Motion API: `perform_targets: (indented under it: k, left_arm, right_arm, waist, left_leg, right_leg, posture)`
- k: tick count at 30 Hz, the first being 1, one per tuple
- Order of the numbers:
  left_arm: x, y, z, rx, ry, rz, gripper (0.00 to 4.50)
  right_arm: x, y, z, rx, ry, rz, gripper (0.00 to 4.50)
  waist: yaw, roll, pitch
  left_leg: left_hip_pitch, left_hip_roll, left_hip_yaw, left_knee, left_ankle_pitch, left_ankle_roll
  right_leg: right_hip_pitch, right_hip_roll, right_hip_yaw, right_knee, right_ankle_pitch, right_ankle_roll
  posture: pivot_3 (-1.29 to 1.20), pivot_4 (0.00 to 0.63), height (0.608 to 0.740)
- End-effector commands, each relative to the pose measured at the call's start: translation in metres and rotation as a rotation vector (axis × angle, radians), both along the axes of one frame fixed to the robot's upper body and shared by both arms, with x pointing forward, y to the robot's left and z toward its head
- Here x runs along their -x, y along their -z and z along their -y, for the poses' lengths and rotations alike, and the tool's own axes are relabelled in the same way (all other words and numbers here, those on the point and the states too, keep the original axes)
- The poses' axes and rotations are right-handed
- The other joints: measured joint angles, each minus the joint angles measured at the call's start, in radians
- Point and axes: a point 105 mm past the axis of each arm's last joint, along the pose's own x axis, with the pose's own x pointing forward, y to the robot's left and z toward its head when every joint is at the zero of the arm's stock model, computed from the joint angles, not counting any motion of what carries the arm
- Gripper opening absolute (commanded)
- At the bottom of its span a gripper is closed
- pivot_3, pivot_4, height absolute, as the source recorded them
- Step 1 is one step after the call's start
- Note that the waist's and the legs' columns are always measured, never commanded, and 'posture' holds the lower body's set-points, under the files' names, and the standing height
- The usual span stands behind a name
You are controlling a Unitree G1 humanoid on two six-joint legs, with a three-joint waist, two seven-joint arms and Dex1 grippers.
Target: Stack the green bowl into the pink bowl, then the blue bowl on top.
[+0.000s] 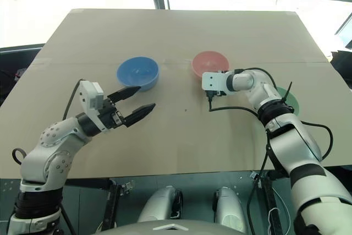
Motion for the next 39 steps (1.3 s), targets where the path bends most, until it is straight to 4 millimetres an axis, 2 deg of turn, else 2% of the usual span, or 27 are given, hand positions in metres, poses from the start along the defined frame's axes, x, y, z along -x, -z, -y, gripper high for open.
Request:
perform_targets:
  k: [1, 3, 7, 9, 12, 16, 19, 21, 22, 23, 25, 26, 27, 30, 34, 39]
  left_arm:
    - [0.007, -0.014, 0.000, -0.001, -0.006, 0.056, 4.50]
    - [0.009, -0.013, 0.000, -0.001, -0.009, 0.054, 4.50]
    - [0.009, -0.011, 0.000, 0.006, -0.008, 0.052, 4.50]
    - [0.009, -0.010, 0.001, 0.013, -0.006, 0.047, 4.50]
    - [0.009, -0.007, 0.002, 0.013, 0.000, 0.041, 4.50]
    - [0.011, -0.004, 0.004, 0.006, 0.037, 0.036, 4.50]
    - [0.014, -0.001, 0.006, -0.012, 0.086, 0.037, 4.50]
    - [0.016, 0.000, 0.008, -0.022, 0.123, 0.039, 4.50]
    - [0.017, 0.001, 0.010, -0.022, 0.138, 0.038, 4.50]
    - [0.018, 0.001, 0.011, -0.020, 0.152, 0.036, 4.50]
    - [0.021, 0.002, 0.013, -0.019, 0.191, 0.031, 4.50]
    - [0.022, 0.003, 0.014, -0.016, 0.216, 0.027, 4.50]
    - [0.023, 0.003, 0.015, -0.013, 0.230, 0.026, 4.50]
    - [0.026, 0.004, 0.017, -0.023, 0.284, 0.024, 4.50]
    - [0.029, 0.003, 0.020, -0.017, 0.341, 0.030, 4.50]
    - [0.027, 0.003, 0.023, -0.008, 0.365, 0.035, 4.50]
  right_arm:
    - [-0.006, -0.022, -0.005, 0.019, -0.040, 0.093, 0.59]
    - [-0.006, -0.024, -0.005, 0.018, -0.047, 0.106, 0.09]
    - [-0.003, -0.030, -0.006, -0.009, -0.067, 0.104, 0.09]
    - [0.006, -0.036, -0.012, -0.107, -0.089, 0.054, 0.09]
    - [0.041, -0.040, -0.020, -0.226, -0.162, -0.081, 0.09]
    - [0.102, -0.022, -0.012, -0.179, -0.219, -0.245, 0.09]
    - [0.122, -0.006, -0.009, -0.161, -0.164, -0.300, 0.09]
    - [0.122, 0.005, -0.001, -0.127, -0.098, -0.307, 0.80]
    - [0.123, 0.008, 0.000, -0.126, -0.077, -0.320, 0.95]
    - [0.124, 0.008, 0.001, -0.139, -0.059, -0.331, 1.35]
    - [0.122, 0.000, 0.000, -0.184, -0.028, -0.295, 2.13]
    - [0.120, -0.006, 0.002, -0.209, -0.009, -0.268, 2.27]
    - [0.119, -0.013, 0.007, -0.232, 0.014, -0.233, 2.79]
    - [0.122, -0.031, 0.023, -0.303, 0.072, -0.201, 2.79]
    - [0.140, -0.058, 0.058, -0.442, 0.214, -0.181, 2.79]
    - [0.147, -0.061, 0.107, -0.499, 0.452, -0.128, 2.79]
  waist:
    - [-0.002, 0.000, 0.000]
    - [-0.003, 0.000, 0.000]
    - [-0.002, 0.001, 0.000]
    - [-0.001, 0.001, 0.000]
    - [0.002, 0.001, 0.000]
    - [0.018, 0.002, 0.001]
    - [0.021, 0.002, 0.001]
    - [0.015, 0.001, 0.001]
    - [0.014, 0.001, 0.001]
    - [0.013, 0.001, 0.001]
    - [0.012, 0.001, 0.000]
    - [0.012, 0.001, 0.000]
    - [0.013, 0.001, 0.000]
    - [0.020, 0.001, 0.000]
    - [0.039, 0.000, 0.000]
    - [0.031, 0.000, 0.000]
  left_leg:
    - [0.000, 0.000, 0.000, 0.000, 0.000, -0.001]
    - [0.000, 0.000, 0.000, -0.001, 0.000, -0.001]
    - [0.000, 0.000, 0.000, -0.002, 0.000, 0.000]
    - [-0.001, 0.000, 0.000, -0.002, 0.000, 0.000]
    - [-0.001, 0.001, -0.001, -0.002, 0.000, 0.000]
    - [-0.004, 0.000, -0.004, -0.002, 0.000, 0.000]
    - [-0.003, 0.000, -0.003, -0.001, 0.000, 0.000]
    - [0.000, 0.000, -0.001, 0.000, 0.000, 0.000]
    - [0.001, 0.000, 0.000, 0.000, 0.000, 0.000]
    - [0.001, 0.000, 0.000, 0.000, 0.000, 0.000]
    - [0.001, 0.000, -0.001, 0.000, 0.000, 0.000]
    - [0.001, 0.000, -0.001, 0.000, 0.000, 0.000]
    - [0.001, 0.000, -0.001, 0.000, 0.000, 0.000]
    - [-0.001, 0.000, -0.001, 0.000, 0.000, 0.000]
    - [-0.003, 0.000, -0.002, 0.000, -0.001, 0.002]
    - [-0.001, 0.000, -0.001, 0.000, -0.001, 0.002]
  right_leg:
    - [0.000, 0.001, 0.000, 0.001, 0.000, 0.000]
    - [-0.001, 0.001, 0.001, 0.001, 0.000, 0.000]
    - [-0.001, 0.000, 0.000, 0.003, 0.000, 0.000]
    - [-0.001, 0.001, 0.000, 0.003, 0.000, 0.000]
    - [0.000, 0.000, -0.001, 0.002, 0.000, 0.000]
    - [0.000, -0.001, -0.004, 0.001, 0.000, 0.000]
    - [0.000, -0.001, -0.003, 0.000, 0.000, 0.000]
    - [0.000, 0.000, -0.001, 0.001, 0.000, 0.000]
    - [0.000, 0.000, -0.001, 0.002, 0.000, 0.000]
    - [0.000, 0.000, 0.000, 0.003, 0.000, 0.000]
    - [0.000, 0.000, 0.000, 0.003, 0.000, 0.000]
    - [0.000, 0.000, 0.000, 0.003, 0.000, 0.000]
    - [0.000, 0.000, 0.000, 0.003, 0.000, 0.000]
    - [-0.001, 0.000, 0.000, 0.002, 0.000, 0.000]
    - [0.000, -0.001, -0.002, -0.001, 0.000, 0.000]
    - [0.000, -0.001, -0.001, -0.001, 0.000, 0.000]
  posture:
    - [0.00, 0.150, 0.740]
    - [0.00, 0.150, 0.740]
    - [0.00, 0.150, 0.740]
    - [0.00, 0.150, 0.740]
    - [0.00, 0.150, 0.740]
    - [0.00, 0.150, 0.740]
    - [0.00, 0.150, 0.740]
    - [0.00, 0.150, 0.740]
    - [0.00, 0.150, 0.740]
    - [0.00, 0.150, 0.740]
    - [0.00, 0.150, 0.740]
    - [0.00, 0.150, 0.740]
    - [0.00, 0.150, 0.740]
    - [0.00, 0.150, 0.740]
    - [0.00, 0.150, 0.740]
    - [0.00, 0.150, 0.740]
